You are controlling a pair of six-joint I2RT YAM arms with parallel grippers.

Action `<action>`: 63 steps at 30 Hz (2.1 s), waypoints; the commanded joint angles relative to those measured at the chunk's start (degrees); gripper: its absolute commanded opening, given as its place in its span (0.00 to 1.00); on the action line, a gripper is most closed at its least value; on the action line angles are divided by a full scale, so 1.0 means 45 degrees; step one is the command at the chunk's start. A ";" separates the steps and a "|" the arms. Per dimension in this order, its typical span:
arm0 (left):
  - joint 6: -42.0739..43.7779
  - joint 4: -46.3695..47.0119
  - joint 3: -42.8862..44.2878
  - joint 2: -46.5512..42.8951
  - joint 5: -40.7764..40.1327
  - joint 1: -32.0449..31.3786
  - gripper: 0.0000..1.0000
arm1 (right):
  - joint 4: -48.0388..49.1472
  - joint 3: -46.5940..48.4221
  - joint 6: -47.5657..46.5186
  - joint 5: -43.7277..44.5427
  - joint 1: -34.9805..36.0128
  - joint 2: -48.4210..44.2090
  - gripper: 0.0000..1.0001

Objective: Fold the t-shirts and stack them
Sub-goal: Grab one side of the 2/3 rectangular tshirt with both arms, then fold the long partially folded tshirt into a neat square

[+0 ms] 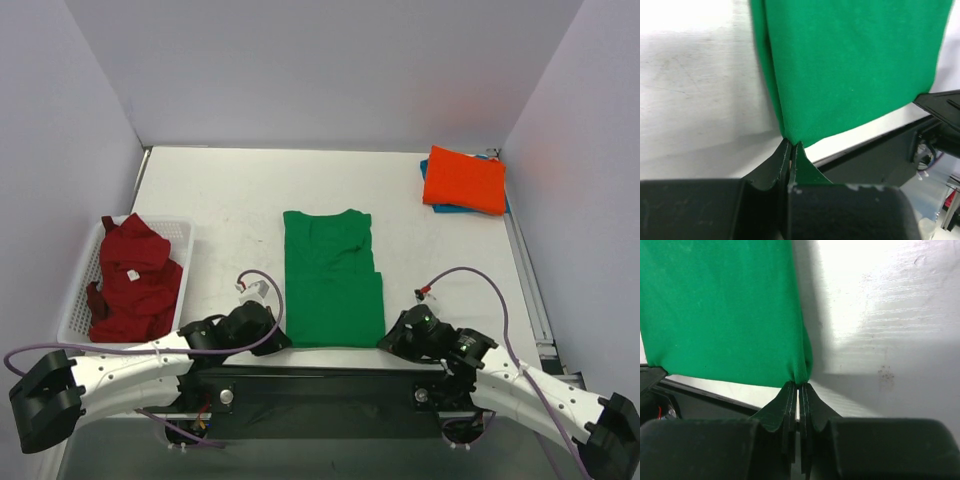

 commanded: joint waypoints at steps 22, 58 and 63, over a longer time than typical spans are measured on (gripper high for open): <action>-0.0178 -0.4810 0.3609 -0.2970 -0.2827 -0.3390 0.00 | -0.6014 0.5261 -0.1784 0.3024 0.3653 -0.0430 0.00; 0.3319 0.2141 1.1930 1.2224 0.6468 0.9816 0.18 | -0.2947 2.0297 -0.8054 -0.4961 -0.7108 1.9007 0.22; 0.3728 0.2534 1.2693 1.2365 0.6647 1.0381 0.64 | -0.2987 2.0928 -0.8796 -0.4572 -0.7654 1.9286 0.53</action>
